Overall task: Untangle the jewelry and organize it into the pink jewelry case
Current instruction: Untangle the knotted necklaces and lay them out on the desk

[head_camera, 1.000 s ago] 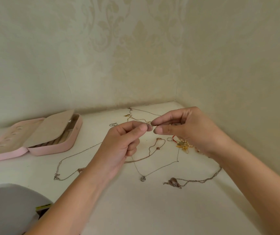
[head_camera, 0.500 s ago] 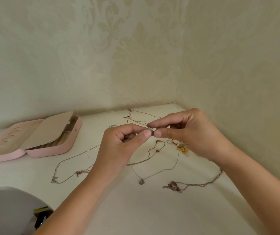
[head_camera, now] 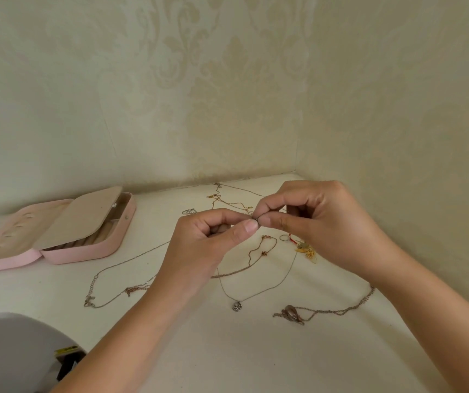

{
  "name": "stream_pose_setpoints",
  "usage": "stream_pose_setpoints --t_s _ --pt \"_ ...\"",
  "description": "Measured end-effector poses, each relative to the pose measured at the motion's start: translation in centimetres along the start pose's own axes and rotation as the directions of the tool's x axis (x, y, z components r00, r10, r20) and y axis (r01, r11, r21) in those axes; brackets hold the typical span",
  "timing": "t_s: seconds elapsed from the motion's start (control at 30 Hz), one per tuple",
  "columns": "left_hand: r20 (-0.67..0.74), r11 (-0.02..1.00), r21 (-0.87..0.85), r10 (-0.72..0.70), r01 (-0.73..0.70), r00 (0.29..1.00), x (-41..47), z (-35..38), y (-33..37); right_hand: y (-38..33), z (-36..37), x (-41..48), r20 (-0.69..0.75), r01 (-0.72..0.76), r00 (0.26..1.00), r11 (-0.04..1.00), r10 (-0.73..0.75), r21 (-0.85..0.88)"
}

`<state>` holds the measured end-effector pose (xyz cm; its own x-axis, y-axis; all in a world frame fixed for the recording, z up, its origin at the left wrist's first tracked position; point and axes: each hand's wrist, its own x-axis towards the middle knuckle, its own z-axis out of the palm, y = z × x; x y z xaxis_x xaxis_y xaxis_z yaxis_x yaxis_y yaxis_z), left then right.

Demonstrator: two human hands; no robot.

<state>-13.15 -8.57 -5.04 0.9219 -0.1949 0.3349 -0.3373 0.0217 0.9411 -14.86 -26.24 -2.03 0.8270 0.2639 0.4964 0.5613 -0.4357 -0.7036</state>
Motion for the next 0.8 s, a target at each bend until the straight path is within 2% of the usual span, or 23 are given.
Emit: stream_pose_setpoints --t_s 0.13,0.27,0.53,0.7,0.73,0.8 --pt "-0.063 0.997 -0.074 -0.038 0.033 0.997 0.0 0.2 0.3 0.0 0.7 -0.1 -0.095 0.03 0.995 0.998 -0.035 -0.056" --pt "-0.042 0.988 -0.117 -0.101 0.096 0.994 0.2 0.1 0.3 0.0 1.4 -0.1 -0.168 0.143 0.967 0.954 -0.191 -0.263" --pt "0.003 0.965 -0.192 -0.179 0.177 0.984 0.1 0.0 0.7 0.5 1.8 -0.1 -0.163 0.264 0.912 0.844 -0.376 -0.467" --pt "0.011 0.958 -0.209 -0.198 0.196 0.98 0.0 -0.1 0.7 0.4 1.9 -0.2 -0.149 0.281 0.919 0.871 -0.365 -0.404" --pt "0.0 0.963 -0.195 -0.188 0.185 0.982 -0.1 -0.1 0.7 0.3 1.8 -0.3 -0.157 0.25 0.936 0.909 -0.315 -0.335" --pt "-0.023 0.974 -0.163 -0.166 0.16 0.986 -0.3 0.0 0.6 0.1 1.5 -0.3 -0.166 0.121 0.977 0.99 -0.131 -0.07"
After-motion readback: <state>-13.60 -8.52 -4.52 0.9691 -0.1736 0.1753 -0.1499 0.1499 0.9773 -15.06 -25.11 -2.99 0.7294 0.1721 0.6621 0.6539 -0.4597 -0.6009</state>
